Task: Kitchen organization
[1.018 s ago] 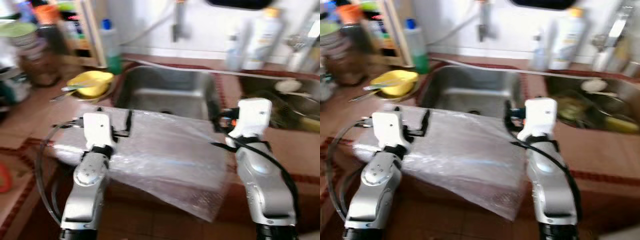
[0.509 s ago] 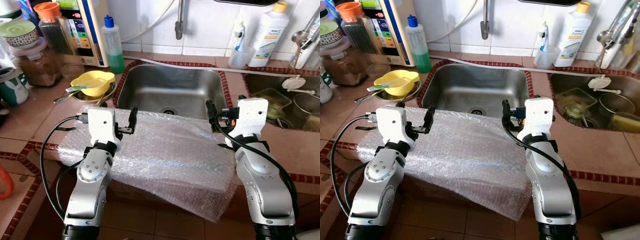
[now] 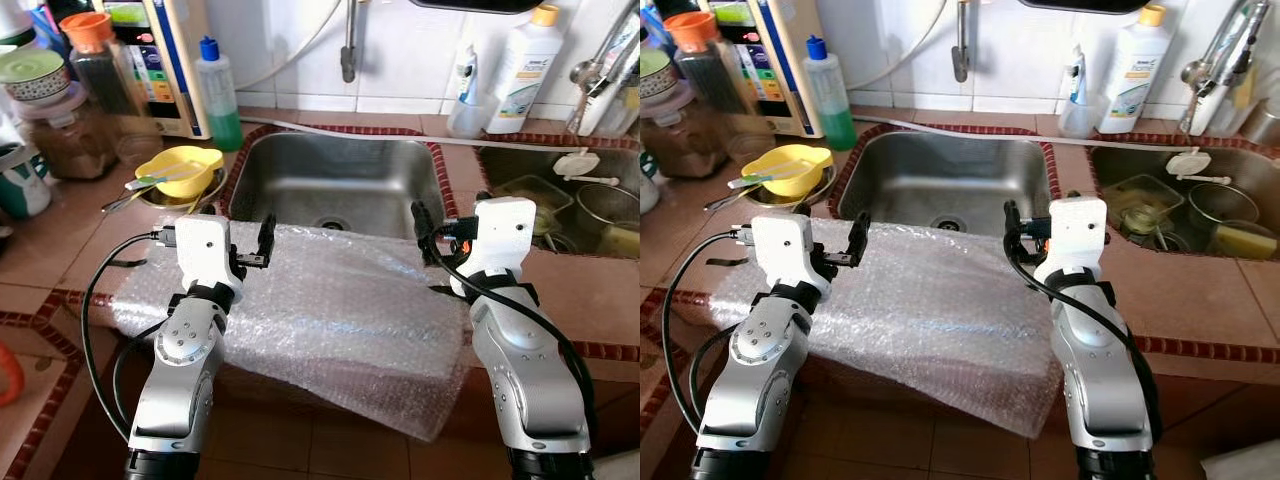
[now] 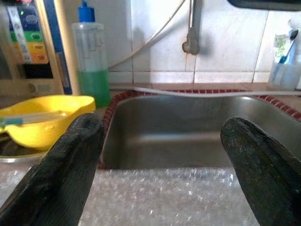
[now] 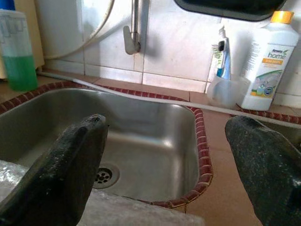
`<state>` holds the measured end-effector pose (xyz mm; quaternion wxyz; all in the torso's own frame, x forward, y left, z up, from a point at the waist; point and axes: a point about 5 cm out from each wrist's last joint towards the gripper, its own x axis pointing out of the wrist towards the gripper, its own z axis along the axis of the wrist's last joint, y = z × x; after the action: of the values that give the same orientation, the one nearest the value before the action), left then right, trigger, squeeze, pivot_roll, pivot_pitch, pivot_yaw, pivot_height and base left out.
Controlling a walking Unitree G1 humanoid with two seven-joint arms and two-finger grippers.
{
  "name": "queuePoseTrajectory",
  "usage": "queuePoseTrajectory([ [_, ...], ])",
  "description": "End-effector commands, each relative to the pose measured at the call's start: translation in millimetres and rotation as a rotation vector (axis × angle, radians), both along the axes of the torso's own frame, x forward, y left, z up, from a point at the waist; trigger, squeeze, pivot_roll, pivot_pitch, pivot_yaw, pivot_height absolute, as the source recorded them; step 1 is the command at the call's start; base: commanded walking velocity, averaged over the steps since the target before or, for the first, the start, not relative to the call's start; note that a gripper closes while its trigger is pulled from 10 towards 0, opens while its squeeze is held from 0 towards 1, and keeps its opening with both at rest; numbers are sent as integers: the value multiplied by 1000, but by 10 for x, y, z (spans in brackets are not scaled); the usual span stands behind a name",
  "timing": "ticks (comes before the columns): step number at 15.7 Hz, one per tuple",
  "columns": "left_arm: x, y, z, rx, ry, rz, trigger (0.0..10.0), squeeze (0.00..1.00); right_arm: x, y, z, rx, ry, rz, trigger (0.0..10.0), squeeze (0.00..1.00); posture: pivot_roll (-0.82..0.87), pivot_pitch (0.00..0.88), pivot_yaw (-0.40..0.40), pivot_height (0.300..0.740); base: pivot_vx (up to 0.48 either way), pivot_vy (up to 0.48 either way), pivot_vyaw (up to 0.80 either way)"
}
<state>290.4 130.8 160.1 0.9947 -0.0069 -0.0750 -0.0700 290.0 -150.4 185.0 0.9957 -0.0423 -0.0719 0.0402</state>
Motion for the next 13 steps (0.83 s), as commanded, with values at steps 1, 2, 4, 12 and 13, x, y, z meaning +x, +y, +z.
queuePoseTrajectory([
  [1,3,-12,81,-6,-34,-11,10000,0,-13,-1,50,-2,-23,6,10000,0,-17,78,26,740,356,0,0],
  [2,4,-14,82,-8,-34,-12,10000,0,-14,-3,51,0,-24,5,10000,0,-17,78,26,740,356,0,0],
  [4,2,-20,86,-10,-35,-15,10000,0,-16,2,54,1,-25,10,10000,0,-18,78,25,740,366,0,0],
  [12,-31,-74,51,-16,-24,-36,10000,0,-22,3,53,-4,-24,16,10000,0,-21,81,24,740,395,0,0],
  [13,-30,-75,50,-18,-23,-36,10000,0,-22,3,53,-4,-24,16,10000,0,-21,81,24,740,394,0,0],
])
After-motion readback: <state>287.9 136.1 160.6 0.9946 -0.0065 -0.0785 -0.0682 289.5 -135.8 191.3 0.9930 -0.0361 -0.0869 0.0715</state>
